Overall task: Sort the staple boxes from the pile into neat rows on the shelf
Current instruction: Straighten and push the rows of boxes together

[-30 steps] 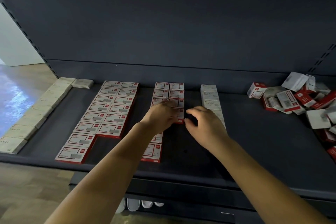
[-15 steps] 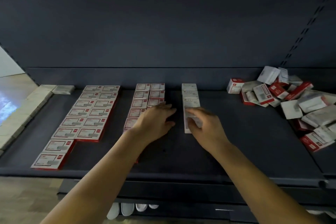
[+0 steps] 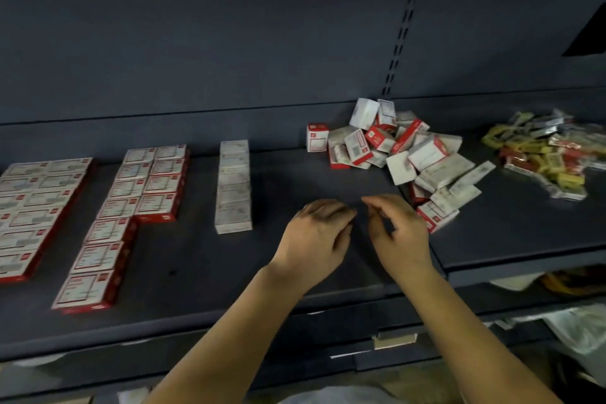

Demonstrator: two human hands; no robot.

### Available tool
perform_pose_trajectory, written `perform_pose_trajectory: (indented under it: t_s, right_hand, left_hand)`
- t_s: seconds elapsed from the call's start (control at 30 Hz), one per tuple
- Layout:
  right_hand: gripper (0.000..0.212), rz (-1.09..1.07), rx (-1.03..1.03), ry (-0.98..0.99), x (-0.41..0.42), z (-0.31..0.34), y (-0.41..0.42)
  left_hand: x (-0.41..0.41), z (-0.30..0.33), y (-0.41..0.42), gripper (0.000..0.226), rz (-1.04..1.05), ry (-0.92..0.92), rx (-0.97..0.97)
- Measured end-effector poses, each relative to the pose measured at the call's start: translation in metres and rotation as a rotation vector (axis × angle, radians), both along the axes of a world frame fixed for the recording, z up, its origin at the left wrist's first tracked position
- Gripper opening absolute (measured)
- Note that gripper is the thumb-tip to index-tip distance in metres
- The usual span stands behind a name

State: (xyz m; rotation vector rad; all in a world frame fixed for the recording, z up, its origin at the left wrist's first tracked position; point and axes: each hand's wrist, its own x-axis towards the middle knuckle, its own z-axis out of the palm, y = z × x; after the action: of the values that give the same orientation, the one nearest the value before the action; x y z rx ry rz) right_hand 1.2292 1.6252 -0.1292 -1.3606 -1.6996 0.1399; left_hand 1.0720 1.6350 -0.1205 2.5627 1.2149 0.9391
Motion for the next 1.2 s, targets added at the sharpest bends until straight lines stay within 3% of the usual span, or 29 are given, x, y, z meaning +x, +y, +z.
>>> perform_pose_trajectory:
  t_s: [0.3, 0.47, 0.57, 0.67, 0.8, 1.03, 1.2]
  right_hand:
    - [0.035, -0.281, 0.196, 0.051, 0.074, 0.019, 0.005]
    - [0.079, -0.439, -0.084, 0.036, 0.108, 0.022, 0.024]
    - [0.096, -0.404, -0.268, 0.079, 0.118, 0.02, 0.03]
    - [0.082, -0.339, -0.293, 0.087, 0.127, 0.012, 0.033]
    - [0.069, -0.359, -0.223, 0.025, 0.129, 0.009, 0.032]
    - [0.072, -0.363, -0.149, 0.052, 0.127, 0.01, 0.029]
    - [0.074, -0.379, -0.025, 0.067, 0.112, 0.018, 0.016]
  left_hand:
    - [0.057, -0.004, 0.023, 0.034, -0.078, 0.025, 0.004]
    - [0.079, 0.006, 0.035, 0.035, -0.122, 0.093, 0.033]
    - [0.088, 0.008, 0.039, 0.034, -0.114, 0.118, 0.025]
    - [0.092, 0.007, 0.038, 0.024, -0.109, 0.116, 0.003]
    - [0.092, 0.004, 0.034, 0.032, -0.119, 0.112, 0.015]
    - [0.083, 0.002, 0.026, 0.039, -0.124, 0.113, 0.022]
    - [0.072, 0.004, 0.021, 0.027, -0.071, 0.065, 0.029]
